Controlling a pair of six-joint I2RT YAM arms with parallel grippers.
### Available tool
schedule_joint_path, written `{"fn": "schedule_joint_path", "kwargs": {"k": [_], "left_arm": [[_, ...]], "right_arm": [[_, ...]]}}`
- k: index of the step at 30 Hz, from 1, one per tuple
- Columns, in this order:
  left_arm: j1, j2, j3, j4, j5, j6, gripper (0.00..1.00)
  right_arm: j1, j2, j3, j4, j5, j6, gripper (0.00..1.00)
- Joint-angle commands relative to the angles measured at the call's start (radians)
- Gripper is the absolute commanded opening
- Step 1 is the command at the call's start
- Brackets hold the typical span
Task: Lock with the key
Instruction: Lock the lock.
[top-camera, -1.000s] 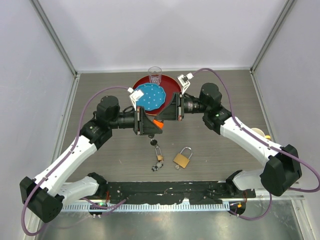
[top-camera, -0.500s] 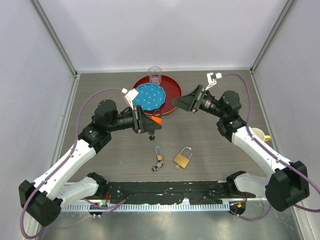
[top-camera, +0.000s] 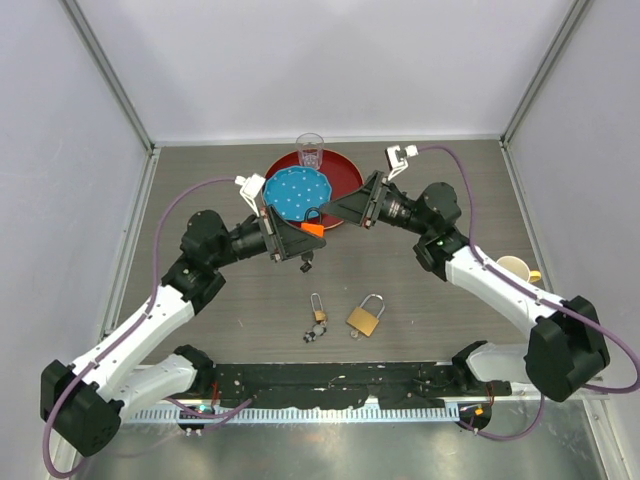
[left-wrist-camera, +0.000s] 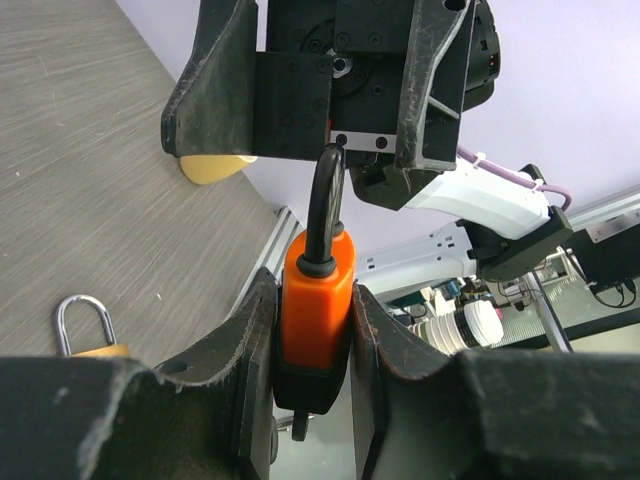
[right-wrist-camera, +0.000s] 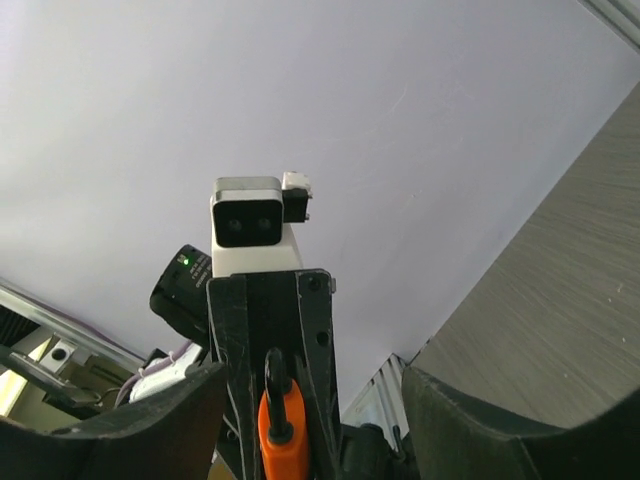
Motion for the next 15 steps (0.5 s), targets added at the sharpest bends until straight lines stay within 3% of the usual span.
{"fn": "schedule_joint_path", "kwargs": {"k": [1,8,15], "left_arm": [[-0.006,0.006,0.018,0.134,0.016,-0.03,0.0],[-0.006,0.008,0.014,0.127,0.018,-0.028,0.0],[-0.006,0.011,0.017,0.118,0.021,-0.027,0.0]], "right_arm": [[0.027,0.039,0.09,0.065,0.01,-0.008,0.72],[0.079,0.095,0.162,0.029,0.007,-0.031,0.46],[0.111,0.119,0.173,0.017,0.002,-0.046,0.41]]}}
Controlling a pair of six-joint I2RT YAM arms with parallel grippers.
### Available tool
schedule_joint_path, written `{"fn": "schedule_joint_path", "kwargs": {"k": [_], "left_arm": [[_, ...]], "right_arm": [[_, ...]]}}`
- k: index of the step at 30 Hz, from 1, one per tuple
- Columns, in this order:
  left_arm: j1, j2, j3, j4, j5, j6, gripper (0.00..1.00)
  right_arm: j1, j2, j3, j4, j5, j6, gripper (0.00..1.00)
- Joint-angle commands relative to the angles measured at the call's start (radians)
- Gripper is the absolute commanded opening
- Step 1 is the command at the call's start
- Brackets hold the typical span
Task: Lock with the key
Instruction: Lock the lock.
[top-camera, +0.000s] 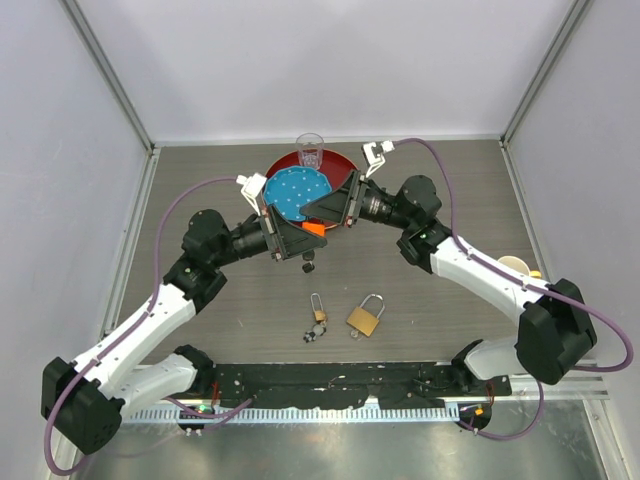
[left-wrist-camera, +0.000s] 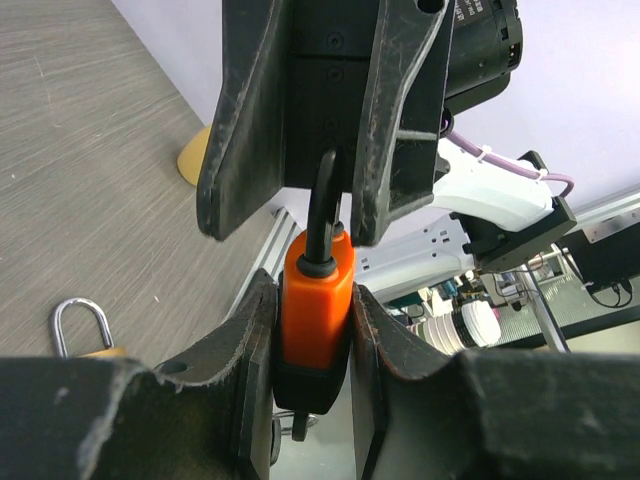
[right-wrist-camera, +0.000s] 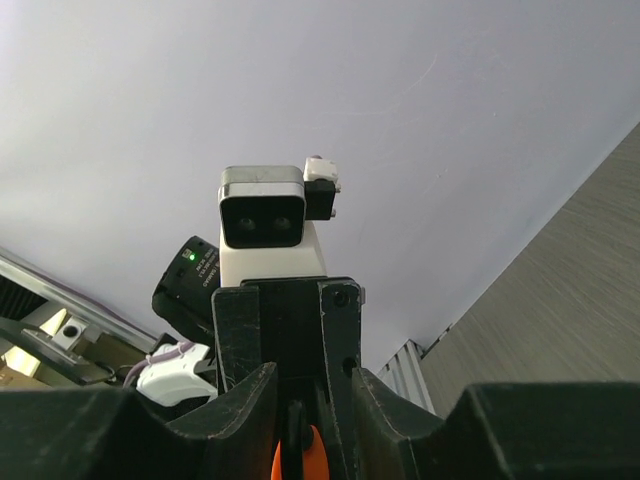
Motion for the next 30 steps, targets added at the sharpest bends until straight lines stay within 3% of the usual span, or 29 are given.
{"fn": "schedule_joint_path", "kwargs": {"k": [1,8,12,15,16,18,19,22,25,30], "left_arm": [[-0.005,-0.01,0.018,0.085,0.017,-0.01,0.0],[-0.005,-0.01,0.02,0.083,0.017,-0.008,0.0],[-0.005,-0.011,0.026,0.07,0.014,0.0,0.0],[-0.005,-0.011,0.047,0.012,0.008,0.029,0.14],[-0.005,-0.008,0.07,-0.014,0.005,0.044,0.3],[-0.005,-0.003,0.1,-0.094,0.002,0.093,0.47],[-0.005,-0.002,0.132,-0.12,0.0,0.108,0.61],[-0.002,-0.008,0.193,-0.254,-0.012,0.182,0.78],[0.007,-0.034,0.224,-0.353,-0.04,0.236,0.86],[0.024,-0.085,0.203,-0.404,-0.05,0.254,0.9]], "right_arm": [[0.014,0.007,0.046,0.024,-0.002,-0.032,0.41],[0.014,0.001,0.04,0.016,-0.007,-0.045,0.03],[0.015,-0.008,0.044,-0.012,-0.004,-0.068,0.02],[0.015,-0.013,0.058,-0.048,-0.001,-0.088,0.02],[0.014,-0.014,0.06,-0.053,-0.001,-0.091,0.02],[0.015,-0.024,0.067,-0.077,0.002,-0.099,0.02],[0.012,-0.027,0.071,-0.093,0.004,-0.117,0.02],[0.014,-0.042,0.087,-0.145,0.016,-0.142,0.02],[0.005,-0.045,0.101,-0.171,0.016,-0.147,0.02],[-0.009,-0.042,0.12,-0.144,-0.001,-0.108,0.02]]}}
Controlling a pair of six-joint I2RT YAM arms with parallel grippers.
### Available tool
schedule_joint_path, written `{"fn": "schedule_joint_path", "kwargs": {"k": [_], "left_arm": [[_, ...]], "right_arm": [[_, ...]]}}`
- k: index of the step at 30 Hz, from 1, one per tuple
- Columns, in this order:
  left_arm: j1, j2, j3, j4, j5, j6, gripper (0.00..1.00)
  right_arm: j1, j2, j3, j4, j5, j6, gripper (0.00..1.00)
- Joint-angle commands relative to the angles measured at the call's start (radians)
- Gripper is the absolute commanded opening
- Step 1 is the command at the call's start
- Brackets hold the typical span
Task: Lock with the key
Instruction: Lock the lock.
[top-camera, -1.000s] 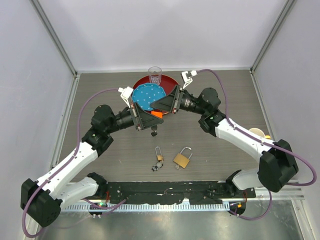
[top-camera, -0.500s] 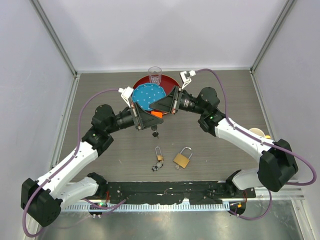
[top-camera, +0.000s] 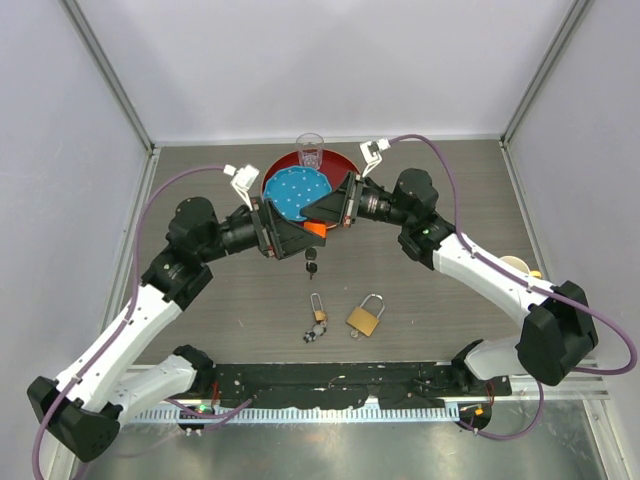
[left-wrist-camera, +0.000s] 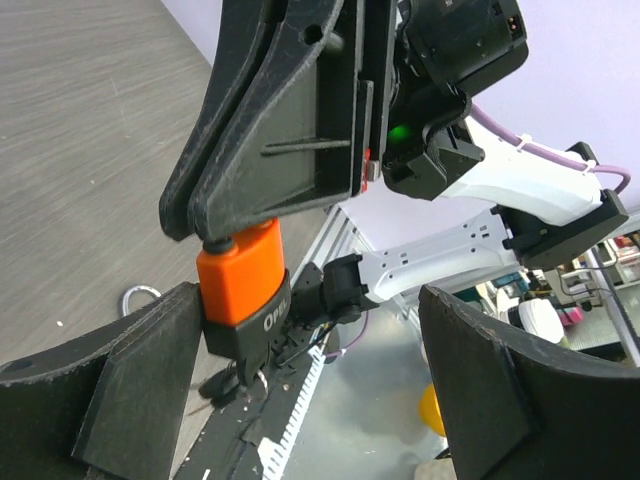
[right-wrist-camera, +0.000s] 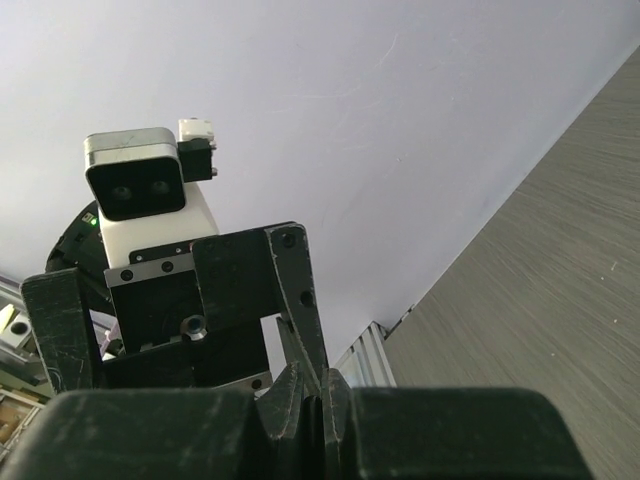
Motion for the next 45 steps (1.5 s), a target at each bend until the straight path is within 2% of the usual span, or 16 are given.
{"fn": "schedule_joint_path", "kwargs": {"k": [1,4,5,11,17,23,31,32,34,35,37,45], "left_arm": [[0.013,-0.068,-0.007,-0.05,-0.009,0.052,0.91],[0.013,-0.11,-0.096,0.03,0.008,0.021,0.94],[0.013,-0.129,-0.121,0.123,0.021,-0.008,0.94],[0.013,-0.131,-0.267,0.414,0.08,-0.106,0.94],[0.004,-0.088,-0.265,0.426,0.101,-0.108,0.87],[-0.002,-0.078,-0.288,0.435,0.101,-0.109,0.55],[-0.002,-0.111,-0.326,0.435,0.091,-0.123,0.28],[-0.002,-0.115,-0.334,0.436,0.086,-0.123,0.2],[-0.002,-0.121,-0.339,0.435,0.084,-0.126,0.13],[-0.002,-0.126,-0.342,0.43,0.084,-0.125,0.06],[-0.002,-0.129,-0.343,0.424,0.078,-0.125,0.0],[-0.002,-0.146,-0.36,0.366,0.057,-0.111,0.0]], "right_arm": [[-0.015,-0.037,0.071,0.05,-0.008,0.018,0.02],[-0.014,-0.036,0.087,0.066,-0.016,0.036,0.02],[-0.015,-0.034,0.088,0.082,-0.018,0.046,0.02],[-0.017,-0.022,0.091,0.121,-0.025,0.09,0.02],[-0.021,-0.016,0.09,0.139,-0.025,0.105,0.02],[-0.028,-0.009,0.088,0.158,-0.024,0.118,0.02],[-0.037,0.007,0.096,0.173,-0.024,0.133,0.02],[-0.037,0.009,0.096,0.178,-0.024,0.132,0.02],[-0.038,0.009,0.096,0.179,-0.025,0.136,0.02],[-0.04,0.012,0.097,0.179,-0.025,0.138,0.02],[-0.041,0.014,0.096,0.179,-0.025,0.138,0.02],[-0.055,0.018,0.097,0.178,-0.028,0.144,0.02]]}}
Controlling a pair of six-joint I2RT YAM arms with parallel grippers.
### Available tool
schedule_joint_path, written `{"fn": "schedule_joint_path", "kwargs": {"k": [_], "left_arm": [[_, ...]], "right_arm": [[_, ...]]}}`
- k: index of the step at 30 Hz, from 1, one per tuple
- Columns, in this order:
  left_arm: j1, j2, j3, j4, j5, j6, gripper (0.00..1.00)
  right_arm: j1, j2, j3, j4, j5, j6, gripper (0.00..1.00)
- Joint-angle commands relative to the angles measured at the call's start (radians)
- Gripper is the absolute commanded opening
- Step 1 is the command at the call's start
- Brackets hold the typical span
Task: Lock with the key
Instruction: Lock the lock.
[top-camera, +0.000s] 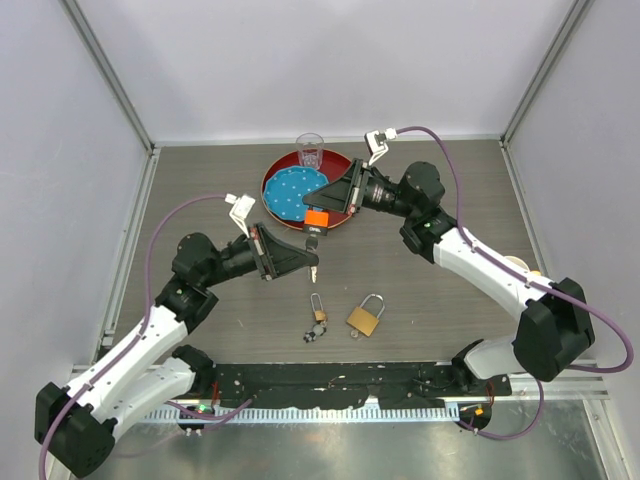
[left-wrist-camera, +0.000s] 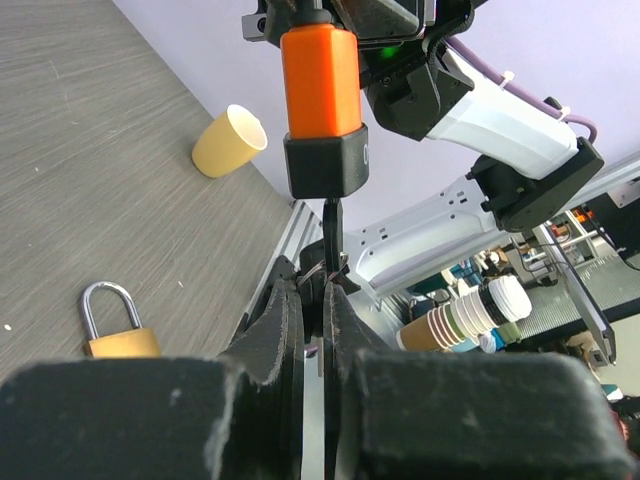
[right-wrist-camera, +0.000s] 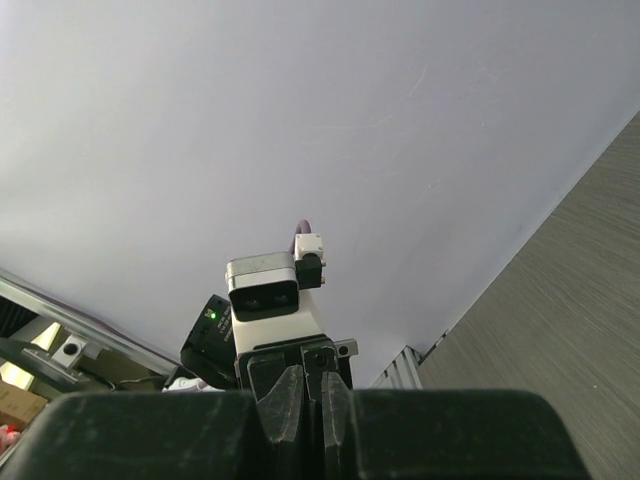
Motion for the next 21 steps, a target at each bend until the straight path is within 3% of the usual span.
{"fn": "schedule_joint_path", "kwargs": {"k": [1,21], "left_arm": [[-0.005,-0.024,-0.022,-0.013,-0.002,0.013,0.0],[-0.069,-0.071,-0.114,-0.038,-0.013,-0.014,0.0]], "right_arm": [[-0.025,-0.005,0.06,0.088,0.005,0.019,0.02],[-0.086,0.015,0.066,0.054,0.078,0.05,0.02]]}}
